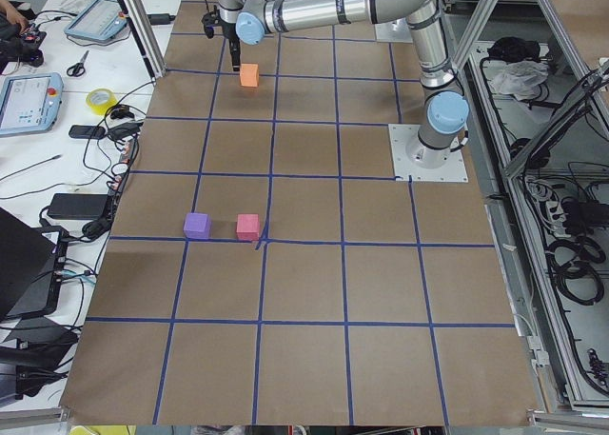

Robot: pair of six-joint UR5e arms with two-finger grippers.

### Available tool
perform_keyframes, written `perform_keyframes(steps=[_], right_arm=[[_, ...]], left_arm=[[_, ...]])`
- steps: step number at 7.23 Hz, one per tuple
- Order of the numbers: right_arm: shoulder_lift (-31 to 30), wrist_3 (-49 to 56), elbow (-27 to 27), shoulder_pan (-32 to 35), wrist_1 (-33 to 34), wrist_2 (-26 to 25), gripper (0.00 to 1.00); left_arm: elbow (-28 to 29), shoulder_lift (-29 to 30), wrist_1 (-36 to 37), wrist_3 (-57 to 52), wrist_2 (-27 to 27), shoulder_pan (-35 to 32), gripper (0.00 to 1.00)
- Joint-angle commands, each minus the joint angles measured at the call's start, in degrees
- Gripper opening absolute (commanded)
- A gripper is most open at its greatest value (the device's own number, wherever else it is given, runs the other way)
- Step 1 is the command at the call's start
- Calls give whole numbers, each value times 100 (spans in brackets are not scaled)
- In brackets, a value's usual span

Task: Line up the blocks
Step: 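Move the left gripper over the orange cube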

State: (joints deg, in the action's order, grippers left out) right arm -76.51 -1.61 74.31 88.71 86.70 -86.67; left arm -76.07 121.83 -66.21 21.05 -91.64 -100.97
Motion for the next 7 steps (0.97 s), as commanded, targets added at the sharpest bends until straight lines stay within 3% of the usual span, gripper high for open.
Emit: perform_keyframes(steps=[1,5,7], right_arm=[[-4,-6,4,-3,5,1,100],[-13,3,4,-21,-4,63,100],[-13,3,-4,-21,5,63,100]], left_arm=[[-4,226,169,275,-73,-106,100],[5,621,530,770,-3,-466,100],[5,771,539,-630,-12,-485,100]])
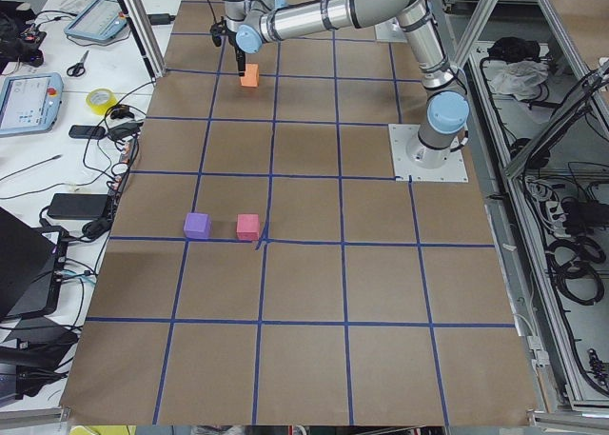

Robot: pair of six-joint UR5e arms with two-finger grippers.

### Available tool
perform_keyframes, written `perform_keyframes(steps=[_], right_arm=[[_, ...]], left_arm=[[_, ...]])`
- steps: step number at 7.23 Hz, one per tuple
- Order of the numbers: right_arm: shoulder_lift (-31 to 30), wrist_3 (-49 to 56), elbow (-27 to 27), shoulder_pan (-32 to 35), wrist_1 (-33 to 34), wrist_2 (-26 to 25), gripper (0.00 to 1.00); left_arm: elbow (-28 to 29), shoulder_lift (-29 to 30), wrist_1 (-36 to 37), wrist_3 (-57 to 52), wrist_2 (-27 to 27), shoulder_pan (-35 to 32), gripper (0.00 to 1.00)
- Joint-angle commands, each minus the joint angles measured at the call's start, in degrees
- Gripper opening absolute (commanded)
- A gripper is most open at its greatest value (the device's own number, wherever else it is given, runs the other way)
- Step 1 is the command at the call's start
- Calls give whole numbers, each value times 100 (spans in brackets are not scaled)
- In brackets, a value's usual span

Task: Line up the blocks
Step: 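Lower the left gripper and close it on the orange cube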

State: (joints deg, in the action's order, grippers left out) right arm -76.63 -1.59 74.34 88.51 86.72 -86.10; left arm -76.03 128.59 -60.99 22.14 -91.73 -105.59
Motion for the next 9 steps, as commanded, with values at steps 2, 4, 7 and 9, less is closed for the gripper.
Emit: perform_keyframes(steps=[2,4,7,9], right_arm=[[-1,1,10,-9,-6,5,100],[-45,9,19,-26,-14,-30,100],[-53,1,10,-35,-23,5,100],[-45,1,10,-35,3,5,100]], left_arm=[[27,183,17,-878,145,-58,100],[53,184,17,-1246,252,-59,100],[44,245,17,-1230,252,-58,100],[18,324,8,-1212,269,-58,100]])
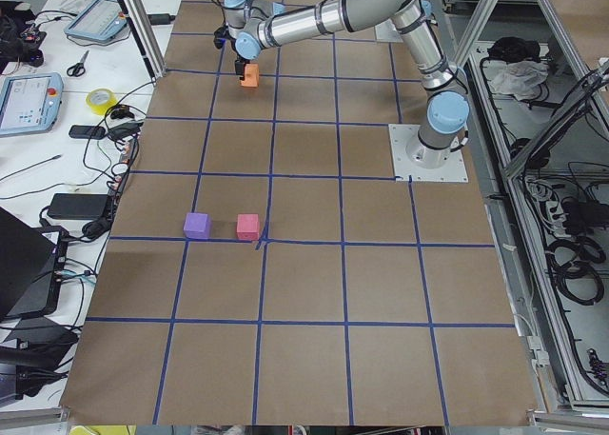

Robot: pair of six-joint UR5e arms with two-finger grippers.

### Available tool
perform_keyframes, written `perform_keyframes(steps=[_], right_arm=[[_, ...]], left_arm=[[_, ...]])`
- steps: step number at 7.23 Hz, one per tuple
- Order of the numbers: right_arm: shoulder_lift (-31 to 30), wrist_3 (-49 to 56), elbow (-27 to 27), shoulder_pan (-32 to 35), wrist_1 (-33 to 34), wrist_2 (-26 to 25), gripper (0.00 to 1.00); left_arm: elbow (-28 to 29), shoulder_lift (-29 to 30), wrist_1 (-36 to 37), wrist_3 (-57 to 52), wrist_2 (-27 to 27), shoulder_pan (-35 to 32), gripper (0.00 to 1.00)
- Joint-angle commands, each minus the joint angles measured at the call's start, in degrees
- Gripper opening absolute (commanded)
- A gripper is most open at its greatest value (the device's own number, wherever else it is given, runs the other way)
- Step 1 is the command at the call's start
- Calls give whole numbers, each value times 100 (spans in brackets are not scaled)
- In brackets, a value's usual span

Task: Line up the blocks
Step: 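Lower the left gripper and close it on the orange cube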

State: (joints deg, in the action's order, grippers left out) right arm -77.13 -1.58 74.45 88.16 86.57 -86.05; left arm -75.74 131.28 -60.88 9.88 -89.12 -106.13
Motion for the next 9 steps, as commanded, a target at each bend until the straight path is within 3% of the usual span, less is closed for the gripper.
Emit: perform_keyframes(steps=[1,3,4,5,6,7,8,9], right_arm=[[5,0,0,-1,-17,0,100],[5,0,0,-1,9,0,100],[-4,-9,0,-1,-8,0,100],[-4,0,8,-1,-17,-8,100],[-4,-9,-9,-1,-17,0,100],[-4,-9,0,-1,0,0,100],[-12,0,8,-9,-17,0,100],[-4,0,8,-9,9,0,100]], left_arm=[[-46,125,5,57,70,-4,100],[-37,169,-3,84,166,4,100],[-37,169,-3,214,176,4,90],[-37,161,-3,268,167,-4,64],[-37,143,-64,268,132,-4,56],[-46,108,-82,268,141,-4,34],[-46,38,-100,268,132,-4,23],[-46,-171,-465,277,80,48,23]])
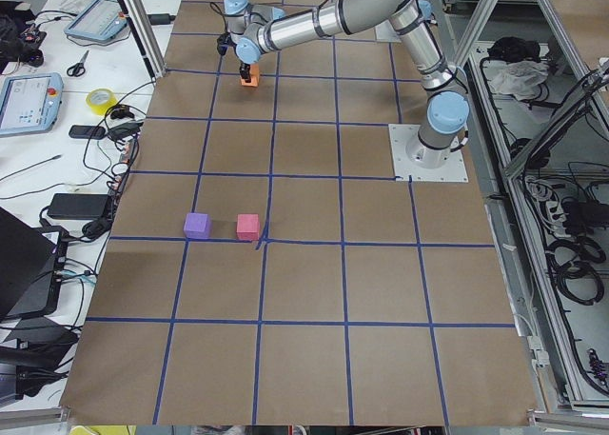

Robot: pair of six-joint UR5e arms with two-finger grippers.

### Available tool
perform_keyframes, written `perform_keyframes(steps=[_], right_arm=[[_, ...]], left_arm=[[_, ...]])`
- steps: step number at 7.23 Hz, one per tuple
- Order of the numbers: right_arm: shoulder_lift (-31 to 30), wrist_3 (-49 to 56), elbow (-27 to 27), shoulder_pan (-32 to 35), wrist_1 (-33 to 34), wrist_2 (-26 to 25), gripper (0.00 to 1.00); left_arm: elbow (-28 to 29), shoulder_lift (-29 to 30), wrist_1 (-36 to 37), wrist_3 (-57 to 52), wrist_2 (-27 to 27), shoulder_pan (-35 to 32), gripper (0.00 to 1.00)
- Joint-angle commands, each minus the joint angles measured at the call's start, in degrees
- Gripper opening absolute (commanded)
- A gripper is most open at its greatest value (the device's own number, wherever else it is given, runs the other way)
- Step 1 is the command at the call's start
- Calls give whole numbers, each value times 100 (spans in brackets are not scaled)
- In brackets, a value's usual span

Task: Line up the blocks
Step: 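Carry the orange cube with the left gripper toward the purple and pink cubes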

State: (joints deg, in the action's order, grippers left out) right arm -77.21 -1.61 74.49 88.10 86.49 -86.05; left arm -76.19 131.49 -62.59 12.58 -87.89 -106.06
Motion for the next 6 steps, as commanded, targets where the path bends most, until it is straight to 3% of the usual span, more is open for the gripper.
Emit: perform_keyframes(steps=[1,3,4,5,6], right_arm=[[13,3,4,-3,52,0,100],[4,3,4,-3,8,0,100],[4,3,4,-3,25,0,100],[4,3,4,-3,17,-8,100],[4,3,4,-3,8,-17,100]], left_arm=[[-27,-455,-489,121,-62,233,24],[-45,-887,-955,-43,184,1109,24],[-45,-1097,-1105,-245,167,1479,7],[-1,-1256,-1559,-273,193,1874,0],[-10,-1388,-1607,-560,167,2191,0]])
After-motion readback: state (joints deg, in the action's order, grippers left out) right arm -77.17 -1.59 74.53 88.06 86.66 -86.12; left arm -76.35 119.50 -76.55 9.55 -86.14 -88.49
